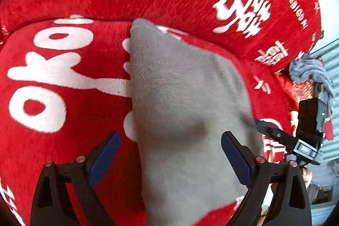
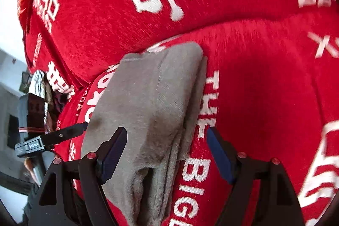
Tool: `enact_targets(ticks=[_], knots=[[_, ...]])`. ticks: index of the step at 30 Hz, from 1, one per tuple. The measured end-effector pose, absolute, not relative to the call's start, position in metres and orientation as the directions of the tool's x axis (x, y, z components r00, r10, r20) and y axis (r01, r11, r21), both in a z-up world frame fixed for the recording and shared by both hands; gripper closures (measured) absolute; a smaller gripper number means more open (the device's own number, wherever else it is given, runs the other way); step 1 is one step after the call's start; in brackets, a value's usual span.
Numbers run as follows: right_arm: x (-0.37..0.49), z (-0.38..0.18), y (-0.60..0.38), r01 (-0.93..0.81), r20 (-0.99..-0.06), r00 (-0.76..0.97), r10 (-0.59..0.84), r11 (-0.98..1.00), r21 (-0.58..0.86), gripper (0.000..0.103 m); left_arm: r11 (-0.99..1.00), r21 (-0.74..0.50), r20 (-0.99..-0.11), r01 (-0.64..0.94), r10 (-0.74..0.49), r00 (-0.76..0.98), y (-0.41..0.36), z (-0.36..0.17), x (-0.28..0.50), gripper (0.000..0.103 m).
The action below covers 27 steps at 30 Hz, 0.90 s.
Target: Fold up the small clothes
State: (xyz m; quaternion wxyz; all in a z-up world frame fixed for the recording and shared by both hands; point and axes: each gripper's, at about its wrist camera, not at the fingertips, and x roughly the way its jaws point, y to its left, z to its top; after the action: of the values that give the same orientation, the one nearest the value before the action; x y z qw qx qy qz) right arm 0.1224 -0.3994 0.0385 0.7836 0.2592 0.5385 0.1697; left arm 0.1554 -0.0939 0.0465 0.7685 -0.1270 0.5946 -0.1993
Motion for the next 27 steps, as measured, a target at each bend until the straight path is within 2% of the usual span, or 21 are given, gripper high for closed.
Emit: enact_targets(ticks=[4, 8, 9, 10, 11, 12, 13, 15, 22, 27], knots=[[0.131, 0.011, -0.387, 0.054, -0.735, 0.326, 0.594, 0.765, 0.642, 0.023, 0.869, -0.478, -0.864, 0.126, -0.491, 0.114, -0.106, 0.012, 0.171, 0.007], [0.137, 0.012, -0.373, 0.021, -0.742, 0.359, 0.567, 0.789, 0.613, 0.023, 0.864, -0.478, -0.855, 0.156, -0.499, 0.146, -0.115, 0.013, 0.178, 0.006], [0.140, 0.012, -0.370, 0.015, -0.741, 0.358, 0.568, 0.790, 0.613, 0.028, 0.866, -0.471, -0.856, 0.166, -0.495, 0.152, -0.117, 0.013, 0.178, 0.014], [0.142, 0.011, -0.366, 0.009, -0.747, 0.348, 0.566, 0.795, 0.607, 0.040, 0.866, -0.467, -0.856, 0.178, -0.493, 0.155, -0.120, 0.014, 0.179, 0.021], [0.143, 0.010, -0.363, 0.006, -0.758, 0.347, 0.553, 0.806, 0.591, 0.045, 0.870, -0.457, -0.860, 0.184, -0.485, 0.156, -0.123, 0.015, 0.179, 0.029], [0.143, 0.012, -0.359, -0.001, -0.761, 0.357, 0.542, 0.815, 0.580, 0.054, 0.872, -0.445, -0.861, 0.203, -0.479, 0.171, -0.126, 0.020, 0.177, 0.041], [0.141, 0.016, -0.356, -0.015, -0.762, 0.371, 0.531, 0.824, 0.567, 0.060, 0.873, -0.428, -0.861, 0.235, -0.473, 0.189, -0.129, 0.026, 0.173, 0.046], [0.136, 0.023, -0.348, -0.041, -0.771, 0.393, 0.501, 0.847, 0.529, 0.063, 0.885, -0.361, -0.872, 0.293, -0.432, 0.229, -0.137, 0.036, 0.166, 0.053], [0.124, 0.044, -0.335, -0.058, -0.770, 0.443, 0.459, 0.872, 0.487, 0.069, 0.910, -0.240, -0.876, 0.339, -0.354, 0.328, -0.154, 0.060, 0.146, 0.056], [0.110, 0.061, -0.324, -0.090, -0.766, 0.459, 0.451, 0.881, 0.464, 0.069, 0.913, -0.209, -0.867, 0.351, -0.339, 0.366, -0.151, 0.074, 0.123, 0.056]])
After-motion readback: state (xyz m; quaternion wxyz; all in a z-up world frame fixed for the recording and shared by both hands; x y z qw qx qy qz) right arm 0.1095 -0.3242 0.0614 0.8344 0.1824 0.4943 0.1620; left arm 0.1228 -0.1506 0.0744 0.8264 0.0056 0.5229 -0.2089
